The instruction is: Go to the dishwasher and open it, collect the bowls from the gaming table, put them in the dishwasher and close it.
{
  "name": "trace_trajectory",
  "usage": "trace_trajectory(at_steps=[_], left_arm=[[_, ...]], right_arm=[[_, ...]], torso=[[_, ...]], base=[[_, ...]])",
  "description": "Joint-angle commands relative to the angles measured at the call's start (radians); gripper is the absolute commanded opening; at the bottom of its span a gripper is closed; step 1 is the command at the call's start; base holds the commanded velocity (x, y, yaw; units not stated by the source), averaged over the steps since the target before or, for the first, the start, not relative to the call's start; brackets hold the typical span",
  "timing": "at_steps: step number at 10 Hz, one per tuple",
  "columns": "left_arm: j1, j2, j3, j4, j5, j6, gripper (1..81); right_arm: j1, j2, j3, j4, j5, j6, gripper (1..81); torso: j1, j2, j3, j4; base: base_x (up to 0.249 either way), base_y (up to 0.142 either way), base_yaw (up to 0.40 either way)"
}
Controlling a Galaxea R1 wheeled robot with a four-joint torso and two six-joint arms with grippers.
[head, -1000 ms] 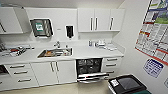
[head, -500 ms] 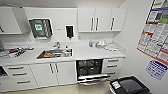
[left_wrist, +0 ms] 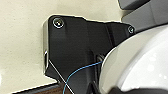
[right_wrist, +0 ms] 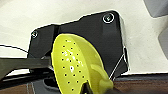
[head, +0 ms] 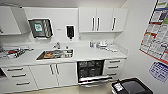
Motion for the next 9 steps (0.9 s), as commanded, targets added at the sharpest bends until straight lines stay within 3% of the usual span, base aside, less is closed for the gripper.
trace_trajectory(at_steps=[1,6,9], left_arm=[[-0.036,-0.022,0.012,0.016,0.037,0.004,1.0],[-0.036,-0.022,0.012,0.016,0.035,0.002,1.0],[-0.036,-0.021,0.012,0.016,0.035,0.000,1.0]], right_arm=[[0.035,-0.029,-0.009,-0.014,-0.032,-0.003,1.0],[0.036,-0.024,-0.020,-0.014,-0.032,-0.003,1.0],[0.036,-0.024,-0.021,-0.014,-0.032,-0.005,1.0]], torso=[[0.001,0.000,0.000,0.000],[0.001,0.000,0.000,0.000],[0.001,0.000,0.000,0.000]], base=[[0.072,0.000,0.000],[0.073,0.000,0.000],[0.077,0.076,0.000]])
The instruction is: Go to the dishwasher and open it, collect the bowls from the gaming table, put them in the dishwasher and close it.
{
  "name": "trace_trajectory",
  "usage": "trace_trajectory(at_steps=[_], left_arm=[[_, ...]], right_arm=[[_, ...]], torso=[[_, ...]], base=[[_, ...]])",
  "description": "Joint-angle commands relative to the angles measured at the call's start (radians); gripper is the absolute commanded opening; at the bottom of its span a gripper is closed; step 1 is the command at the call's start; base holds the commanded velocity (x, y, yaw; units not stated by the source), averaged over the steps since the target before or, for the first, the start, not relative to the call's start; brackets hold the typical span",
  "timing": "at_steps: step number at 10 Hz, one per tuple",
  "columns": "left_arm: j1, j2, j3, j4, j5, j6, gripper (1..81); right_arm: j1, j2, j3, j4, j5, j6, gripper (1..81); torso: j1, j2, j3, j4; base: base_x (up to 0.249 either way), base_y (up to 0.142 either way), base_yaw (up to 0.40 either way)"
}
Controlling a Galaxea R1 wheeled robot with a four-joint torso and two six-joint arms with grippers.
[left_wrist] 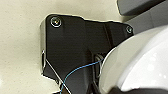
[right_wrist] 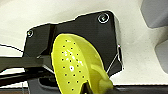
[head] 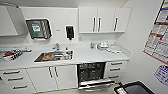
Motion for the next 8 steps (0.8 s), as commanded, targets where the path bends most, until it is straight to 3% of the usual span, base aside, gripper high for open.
trace_trajectory(at_steps=[1,6,8], left_arm=[[-0.034,-0.029,0.011,0.016,0.037,0.001,1.0],[-0.034,-0.029,0.012,0.016,0.038,0.003,1.0],[-0.033,-0.029,0.011,0.016,0.037,0.001,1.0]], right_arm=[[0.038,-0.023,-0.001,-0.012,-0.031,-0.005,1.0],[0.038,-0.020,-0.004,-0.019,-0.031,-0.003,1.0],[0.035,-0.018,-0.009,-0.019,-0.031,-0.003,1.0]], torso=[[0.001,0.000,0.000,0.000],[0.001,0.000,0.000,0.000],[0.001,0.000,0.000,0.000]], base=[[0.077,0.079,0.000],[0.078,0.076,0.000],[0.079,0.000,0.000]])
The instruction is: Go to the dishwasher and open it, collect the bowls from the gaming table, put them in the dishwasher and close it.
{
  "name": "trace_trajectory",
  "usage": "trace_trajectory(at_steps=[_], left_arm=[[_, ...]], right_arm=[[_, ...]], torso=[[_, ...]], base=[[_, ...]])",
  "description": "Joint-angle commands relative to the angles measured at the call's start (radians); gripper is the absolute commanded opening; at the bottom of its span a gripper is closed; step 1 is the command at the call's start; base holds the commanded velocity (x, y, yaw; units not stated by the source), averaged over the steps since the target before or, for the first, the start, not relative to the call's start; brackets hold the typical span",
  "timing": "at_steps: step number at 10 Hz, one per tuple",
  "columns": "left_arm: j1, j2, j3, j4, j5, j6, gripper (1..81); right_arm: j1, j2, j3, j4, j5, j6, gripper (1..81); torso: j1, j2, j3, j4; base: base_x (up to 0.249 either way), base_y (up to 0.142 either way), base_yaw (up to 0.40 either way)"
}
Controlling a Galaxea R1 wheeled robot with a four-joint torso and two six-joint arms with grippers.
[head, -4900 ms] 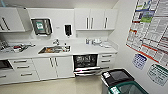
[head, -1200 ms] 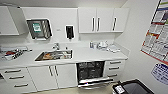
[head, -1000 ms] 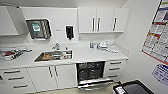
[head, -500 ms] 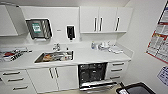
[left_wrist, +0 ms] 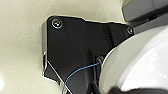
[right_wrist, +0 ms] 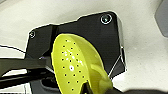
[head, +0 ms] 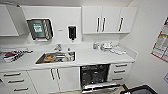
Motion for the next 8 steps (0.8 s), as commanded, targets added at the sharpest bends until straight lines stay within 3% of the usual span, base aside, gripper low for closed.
trace_trajectory(at_steps=[1,8], left_arm=[[-0.030,-0.025,0.013,0.016,0.034,0.001,1.0],[-0.027,-0.024,0.013,0.014,0.022,0.001,1.0]], right_arm=[[0.035,-0.025,-0.008,-0.016,-0.034,-0.003,1.0],[0.034,-0.023,-0.017,-0.017,-0.034,-0.003,1.0]], torso=[[0.000,0.000,0.000,0.000],[0.000,0.000,0.000,0.000]], base=[[0.079,0.000,0.000],[0.089,0.000,0.000]])
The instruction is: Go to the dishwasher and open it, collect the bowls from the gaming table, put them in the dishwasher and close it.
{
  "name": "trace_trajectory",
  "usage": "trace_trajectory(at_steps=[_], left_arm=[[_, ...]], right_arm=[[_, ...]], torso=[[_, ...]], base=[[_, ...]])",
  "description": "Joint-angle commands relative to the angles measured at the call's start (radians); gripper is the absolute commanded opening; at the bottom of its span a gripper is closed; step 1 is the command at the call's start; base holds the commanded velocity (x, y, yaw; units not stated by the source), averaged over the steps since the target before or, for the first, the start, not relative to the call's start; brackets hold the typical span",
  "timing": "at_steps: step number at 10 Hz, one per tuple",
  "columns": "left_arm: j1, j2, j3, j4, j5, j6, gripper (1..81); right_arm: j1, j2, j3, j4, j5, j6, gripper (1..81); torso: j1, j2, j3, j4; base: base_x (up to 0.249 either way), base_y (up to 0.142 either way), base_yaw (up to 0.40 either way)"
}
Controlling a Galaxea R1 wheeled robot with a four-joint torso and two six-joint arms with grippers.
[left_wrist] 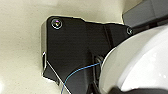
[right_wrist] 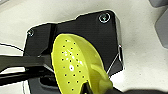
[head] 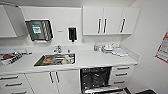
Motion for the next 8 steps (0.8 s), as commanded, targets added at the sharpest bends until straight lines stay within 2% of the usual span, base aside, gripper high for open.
trace_trajectory(at_steps=[1,8], left_arm=[[-0.032,-0.025,0.012,0.014,0.037,0.001,1.0],[-0.033,-0.011,0.012,0.016,0.037,0.001,1.0]], right_arm=[[0.038,-0.023,-0.009,-0.015,-0.032,-0.003,1.0],[0.045,-0.005,-0.010,-0.018,-0.032,0.000,1.0]], torso=[[0.001,0.000,0.000,0.000],[0.001,0.000,0.000,0.000]], base=[[0.108,0.000,0.000],[0.114,0.000,0.000]])
